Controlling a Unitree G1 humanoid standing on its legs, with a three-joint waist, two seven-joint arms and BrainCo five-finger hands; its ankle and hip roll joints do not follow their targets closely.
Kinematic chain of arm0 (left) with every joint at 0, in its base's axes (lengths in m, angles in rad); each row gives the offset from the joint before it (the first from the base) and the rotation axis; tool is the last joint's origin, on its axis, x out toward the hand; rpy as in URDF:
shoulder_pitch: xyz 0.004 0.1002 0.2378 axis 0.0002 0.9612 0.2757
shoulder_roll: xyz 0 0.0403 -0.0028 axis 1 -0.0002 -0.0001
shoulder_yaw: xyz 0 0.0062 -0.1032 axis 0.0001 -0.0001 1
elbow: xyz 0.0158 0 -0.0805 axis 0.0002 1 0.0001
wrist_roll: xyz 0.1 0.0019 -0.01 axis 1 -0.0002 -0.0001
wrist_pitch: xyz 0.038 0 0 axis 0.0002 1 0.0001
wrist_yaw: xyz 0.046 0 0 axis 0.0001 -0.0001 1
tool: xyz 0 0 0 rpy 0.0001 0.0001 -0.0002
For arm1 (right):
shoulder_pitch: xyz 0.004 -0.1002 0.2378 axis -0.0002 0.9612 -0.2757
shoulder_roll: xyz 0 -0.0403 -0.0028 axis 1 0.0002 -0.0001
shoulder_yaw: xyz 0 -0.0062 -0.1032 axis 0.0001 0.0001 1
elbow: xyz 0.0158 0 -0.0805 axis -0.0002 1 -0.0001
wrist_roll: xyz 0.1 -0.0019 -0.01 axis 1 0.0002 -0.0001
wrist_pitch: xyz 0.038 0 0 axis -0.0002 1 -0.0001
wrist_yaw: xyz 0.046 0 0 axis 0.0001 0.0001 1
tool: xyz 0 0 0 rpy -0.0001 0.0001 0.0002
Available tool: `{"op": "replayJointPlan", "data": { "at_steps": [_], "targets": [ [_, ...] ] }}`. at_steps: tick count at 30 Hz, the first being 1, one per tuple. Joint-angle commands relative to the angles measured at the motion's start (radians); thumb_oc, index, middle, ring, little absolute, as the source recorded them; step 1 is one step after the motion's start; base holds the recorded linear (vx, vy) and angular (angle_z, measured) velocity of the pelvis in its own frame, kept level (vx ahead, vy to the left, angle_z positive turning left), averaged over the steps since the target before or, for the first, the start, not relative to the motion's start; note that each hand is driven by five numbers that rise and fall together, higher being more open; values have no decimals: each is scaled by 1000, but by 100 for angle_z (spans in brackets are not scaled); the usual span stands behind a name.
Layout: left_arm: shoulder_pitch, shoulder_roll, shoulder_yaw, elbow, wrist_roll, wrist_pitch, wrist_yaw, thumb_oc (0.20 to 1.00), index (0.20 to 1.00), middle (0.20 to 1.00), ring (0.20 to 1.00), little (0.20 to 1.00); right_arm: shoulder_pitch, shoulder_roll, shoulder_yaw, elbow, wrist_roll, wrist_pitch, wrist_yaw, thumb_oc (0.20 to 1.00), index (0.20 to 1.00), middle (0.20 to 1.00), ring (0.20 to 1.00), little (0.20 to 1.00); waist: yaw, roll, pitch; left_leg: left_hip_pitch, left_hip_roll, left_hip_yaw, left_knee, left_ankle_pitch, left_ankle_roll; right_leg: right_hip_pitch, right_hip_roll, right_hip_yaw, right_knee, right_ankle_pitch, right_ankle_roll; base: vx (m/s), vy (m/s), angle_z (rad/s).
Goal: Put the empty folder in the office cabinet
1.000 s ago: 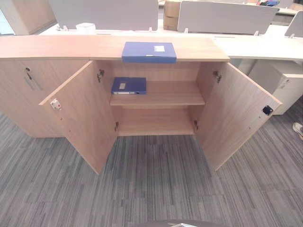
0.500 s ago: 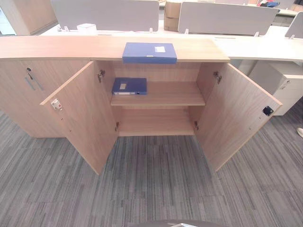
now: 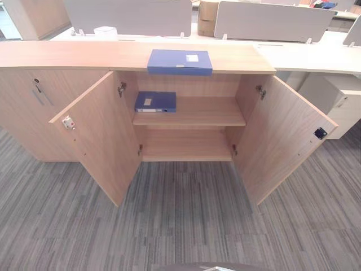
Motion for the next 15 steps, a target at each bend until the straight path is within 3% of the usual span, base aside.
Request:
{"op": "replayJointPlan", "data": {
  "at_steps": [1, 2, 5, 6, 8, 11, 15],
  "targets": [
    [-73, -4, 0, 39, -25, 7, 4, 1000, 1000, 1000, 1000, 1000, -75, -47, 9, 25, 1, 0, -1, 1000, 1000, 1000, 1000, 1000, 16, 2, 95, -81, 39, -11, 204, -23, -44, 44, -32, -9, -14, 8, 47, -33, -39, -2],
    [-73, -6, 3, 44, -30, 4, 6, 1000, 1000, 1000, 1000, 1000, -75, -60, -9, 30, 21, 1, -3, 1000, 1000, 1000, 1000, 1000, 18, 4, 108, -154, 61, 8, 222, 11, -43, 51, -38, -21, -12, -6, 43, -26, -39, -2],
    [-60, -9, 14, 58, -25, 4, 3, 1000, 1000, 1000, 1000, 1000, -72, -64, -30, 29, 50, 1, 2, 1000, 1000, 1000, 1000, 1000, 28, 6, 107, -184, 77, 24, 160, 28, -32, 59, -41, -15, -11, -19, 47, 183, 80, 3],
    [-46, -12, 20, 66, -21, 5, 1, 1000, 1000, 1000, 1000, 1000, -73, -72, -42, 28, 60, -1, -3, 1000, 1000, 1000, 1000, 1000, 49, 30, 118, -240, 116, 13, 60, 142, -46, 82, -27, -11, -17, -44, 47, 221, 108, -28],
    [-35, -12, 19, 66, -10, 3, 5, 1000, 1000, 1000, 1000, 1000, -73, -81, -46, 25, 62, -2, -5, 1000, 1000, 1000, 1000, 1000, 68, 48, 130, -278, 147, 19, -71, 200, -61, 112, -26, -6, -16, -76, 47, 235, 108, -8],
    [-21, -14, 15, 60, 12, -5, 10, 1000, 1000, 1000, 1000, 1000, -69, -92, -63, 21, 81, -8, -6, 1000, 1000, 1000, 1000, 1000, 85, 55, 141, -345, 172, 58, -166, 228, -77, 178, -39, 8, -14, -123, 50, 334, 123, 4],
    [-2, -18, 18, 53, 30, -9, 14, 1000, 1000, 1000, 1000, 1000, -57, -98, -88, 30, 98, -10, -3, 1000, 1000, 1000, 1000, 1000, 94, 69, 123, -380, 215, 141, -166, 239, -87, 235, -47, 47, -12, -161, 57, 281, 155, -12]
  ]
}}
